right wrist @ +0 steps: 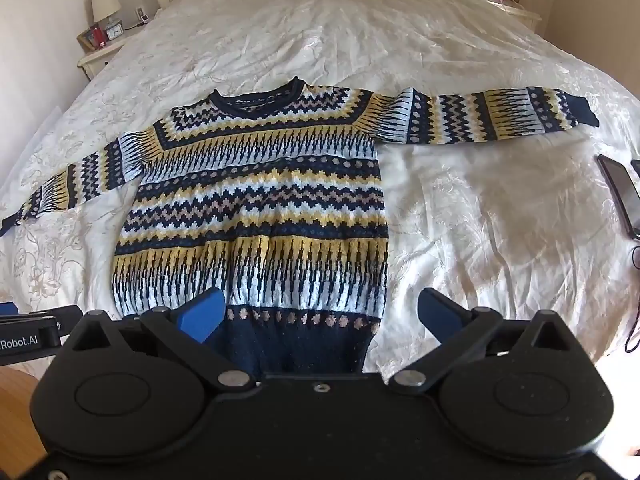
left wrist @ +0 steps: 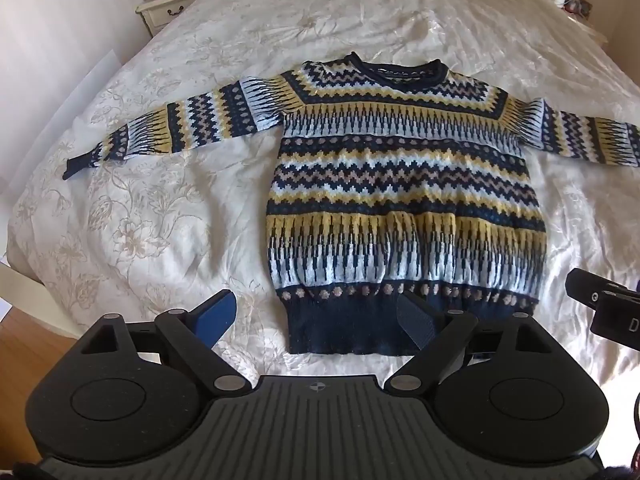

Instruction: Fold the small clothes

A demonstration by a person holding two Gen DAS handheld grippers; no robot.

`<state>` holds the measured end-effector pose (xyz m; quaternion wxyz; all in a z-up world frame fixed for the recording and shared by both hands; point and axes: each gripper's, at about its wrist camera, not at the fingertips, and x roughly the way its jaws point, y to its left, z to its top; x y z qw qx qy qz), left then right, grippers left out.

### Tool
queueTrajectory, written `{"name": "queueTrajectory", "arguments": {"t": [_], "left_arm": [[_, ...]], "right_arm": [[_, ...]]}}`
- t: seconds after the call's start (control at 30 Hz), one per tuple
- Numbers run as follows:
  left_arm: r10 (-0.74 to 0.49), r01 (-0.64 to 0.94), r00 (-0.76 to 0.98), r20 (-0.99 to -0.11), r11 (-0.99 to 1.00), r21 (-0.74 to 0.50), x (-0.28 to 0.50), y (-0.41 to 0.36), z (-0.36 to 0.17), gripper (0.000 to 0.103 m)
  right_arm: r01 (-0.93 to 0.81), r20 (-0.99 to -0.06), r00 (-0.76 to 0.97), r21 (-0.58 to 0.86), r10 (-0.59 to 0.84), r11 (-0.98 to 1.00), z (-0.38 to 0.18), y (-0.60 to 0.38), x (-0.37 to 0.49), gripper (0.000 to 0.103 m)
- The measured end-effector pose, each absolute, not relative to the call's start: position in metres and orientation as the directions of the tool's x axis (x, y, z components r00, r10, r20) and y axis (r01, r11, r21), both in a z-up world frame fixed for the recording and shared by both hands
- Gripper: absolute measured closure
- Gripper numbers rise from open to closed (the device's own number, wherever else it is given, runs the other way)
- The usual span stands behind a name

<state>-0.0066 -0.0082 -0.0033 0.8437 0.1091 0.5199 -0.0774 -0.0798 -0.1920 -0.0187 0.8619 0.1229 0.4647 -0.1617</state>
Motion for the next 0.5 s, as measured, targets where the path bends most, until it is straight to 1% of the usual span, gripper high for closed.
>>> {"name": "queueTrajectory", "arguments": {"t": [0.5], "left_arm": [[-0.003,0.248,0.426,-0.905,0.962,0.114,-0.0014,-0.0098,-0.0099,0.015]], "right_arm": [[0.394,-0.86,0.489,0.068,-0.146,0.916,-0.0253,-0.1892,-0.0715,0.001]]}}
